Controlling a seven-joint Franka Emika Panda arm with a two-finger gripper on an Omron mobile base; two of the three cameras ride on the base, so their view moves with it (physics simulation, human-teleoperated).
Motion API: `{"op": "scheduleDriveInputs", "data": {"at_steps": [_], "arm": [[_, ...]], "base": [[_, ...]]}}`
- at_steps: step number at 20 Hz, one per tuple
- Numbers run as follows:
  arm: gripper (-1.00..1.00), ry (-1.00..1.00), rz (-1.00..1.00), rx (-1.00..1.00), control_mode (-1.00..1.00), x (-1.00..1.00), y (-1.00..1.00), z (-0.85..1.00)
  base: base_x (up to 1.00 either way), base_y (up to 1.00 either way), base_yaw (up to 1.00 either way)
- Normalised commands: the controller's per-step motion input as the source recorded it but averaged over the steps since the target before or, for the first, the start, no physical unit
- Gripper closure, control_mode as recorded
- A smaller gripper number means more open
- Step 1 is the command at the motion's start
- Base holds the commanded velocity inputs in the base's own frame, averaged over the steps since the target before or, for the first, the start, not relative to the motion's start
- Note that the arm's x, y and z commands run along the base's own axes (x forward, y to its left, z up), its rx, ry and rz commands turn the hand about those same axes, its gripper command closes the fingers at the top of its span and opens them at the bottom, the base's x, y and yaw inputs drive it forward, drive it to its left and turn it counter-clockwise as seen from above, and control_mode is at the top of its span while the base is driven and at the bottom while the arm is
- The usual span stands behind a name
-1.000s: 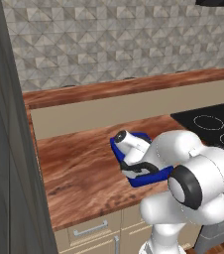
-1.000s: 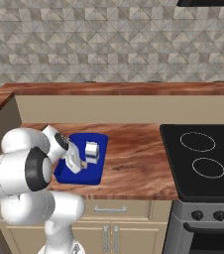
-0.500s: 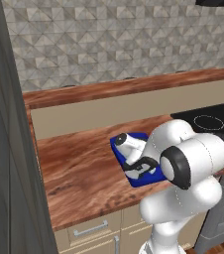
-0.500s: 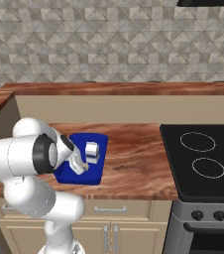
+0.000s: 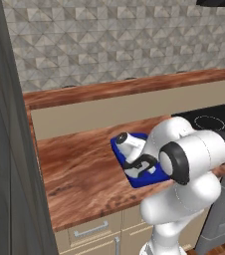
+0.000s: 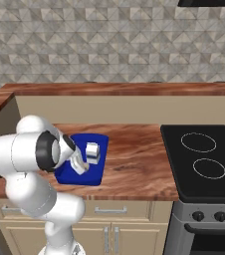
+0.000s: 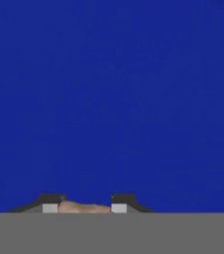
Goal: Take out the milk from the fridge and place it on the tray on the counter. Then take the sugar cube near the tray and place it in the tray.
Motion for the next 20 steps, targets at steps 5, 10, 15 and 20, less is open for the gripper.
{"op": "scheduleDriveInputs", "data": {"at_steps": [5,10,15,20], "arm": [[-1.0,-0.02,-0.01,-0.01,-1.0,-0.16,0.21,0.14],[-1.0,-0.05,0.0,-0.02,-1.0,-0.37,0.1,0.47],[-1.0,-0.09,0.0,0.0,-1.0,-0.4,0.0,0.84],[-1.0,-0.01,0.0,0.0,-1.0,-0.57,0.0,1.0]], "base": [[0.0,0.0,0.0],[0.0,0.0,0.0],[0.0,0.0,0.0],[0.0,0.0,0.0]]}}
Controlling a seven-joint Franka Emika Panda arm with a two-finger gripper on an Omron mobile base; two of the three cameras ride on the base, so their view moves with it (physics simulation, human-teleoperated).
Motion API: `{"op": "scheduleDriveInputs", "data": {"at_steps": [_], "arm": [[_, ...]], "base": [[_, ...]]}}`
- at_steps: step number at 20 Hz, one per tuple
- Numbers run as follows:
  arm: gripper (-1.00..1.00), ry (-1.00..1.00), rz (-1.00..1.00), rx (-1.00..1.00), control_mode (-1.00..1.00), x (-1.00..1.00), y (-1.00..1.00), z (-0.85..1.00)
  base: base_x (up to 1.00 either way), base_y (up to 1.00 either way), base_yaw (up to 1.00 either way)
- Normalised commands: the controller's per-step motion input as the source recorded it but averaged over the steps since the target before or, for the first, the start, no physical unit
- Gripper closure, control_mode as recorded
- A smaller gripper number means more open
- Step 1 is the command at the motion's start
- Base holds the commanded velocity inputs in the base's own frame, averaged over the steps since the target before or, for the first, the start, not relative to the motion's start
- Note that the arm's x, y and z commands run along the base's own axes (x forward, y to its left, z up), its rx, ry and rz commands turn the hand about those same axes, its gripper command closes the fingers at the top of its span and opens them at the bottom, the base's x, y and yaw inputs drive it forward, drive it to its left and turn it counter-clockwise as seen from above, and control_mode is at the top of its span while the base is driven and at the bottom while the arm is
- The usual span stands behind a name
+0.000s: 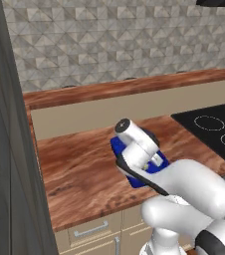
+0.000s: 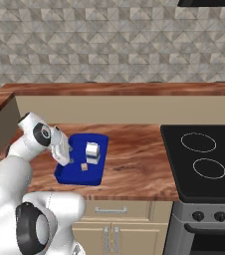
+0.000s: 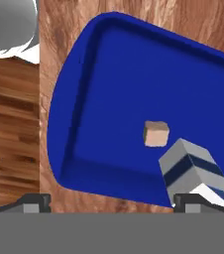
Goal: Take out the milk from the fridge and place it on the tray on the counter. Then take the sugar cube near the tray and place it in the tray.
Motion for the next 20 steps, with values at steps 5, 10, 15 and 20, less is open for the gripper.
{"op": "scheduleDriveInputs", "data": {"at_steps": [5,10,15,20], "arm": [[-1.0,0.0,0.04,0.0,-1.0,-0.75,-0.05,1.0],[-1.0,0.0,0.13,0.02,-1.0,-0.88,-0.11,1.0],[-1.0,0.0,0.2,0.08,-1.0,-0.71,-0.31,0.9],[-1.0,-0.04,0.22,0.09,-1.0,-0.6,-0.33,0.83]], "base": [[0.0,0.0,0.0],[0.0,0.0,0.0],[0.0,0.0,0.0],[0.0,0.0,0.0]]}}
